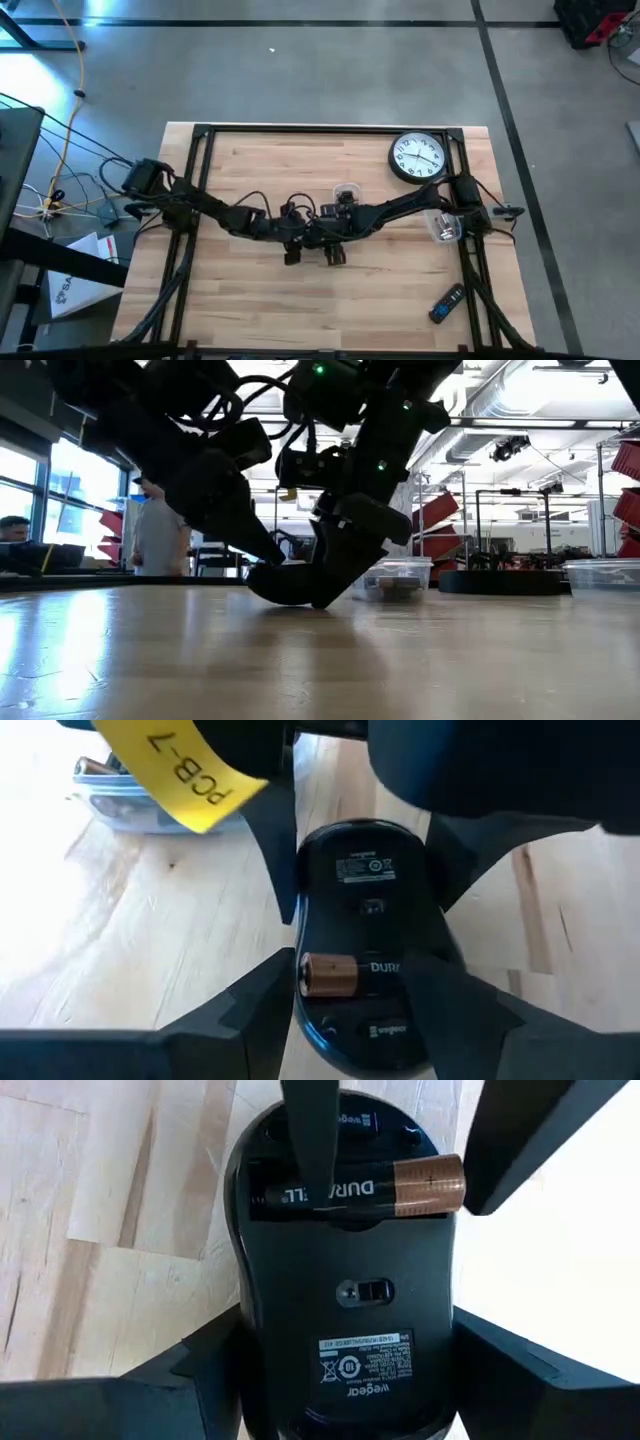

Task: Insert battery
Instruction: Insert the brown battery into the mouse's battery compartment

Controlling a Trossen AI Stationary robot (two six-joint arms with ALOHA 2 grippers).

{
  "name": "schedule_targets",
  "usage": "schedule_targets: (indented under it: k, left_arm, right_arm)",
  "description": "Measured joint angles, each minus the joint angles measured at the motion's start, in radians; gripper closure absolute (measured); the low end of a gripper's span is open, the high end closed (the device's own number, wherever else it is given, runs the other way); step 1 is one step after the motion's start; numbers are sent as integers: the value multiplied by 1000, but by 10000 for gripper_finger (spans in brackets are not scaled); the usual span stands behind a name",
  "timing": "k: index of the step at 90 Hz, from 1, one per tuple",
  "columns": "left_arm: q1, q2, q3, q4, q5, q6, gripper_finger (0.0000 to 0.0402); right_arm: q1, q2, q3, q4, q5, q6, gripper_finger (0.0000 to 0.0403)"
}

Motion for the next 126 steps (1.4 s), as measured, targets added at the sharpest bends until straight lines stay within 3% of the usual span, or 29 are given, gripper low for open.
schedule_targets:
  k: [65, 108, 126]
  left_arm:
    - [-3, -2, 0, -3, -27, 2, 234]
    - [-2, -4, 2, -3, -32, 2, 345]
    - [-2, -5, 2, -6, -36, 3, 374]
  right_arm:
    - [0, 0, 0, -2, 0, 1, 155]
    - [0, 0, 0, -6, -3, 4, 155]
    - [0, 0, 0, -6, -3, 4, 155]
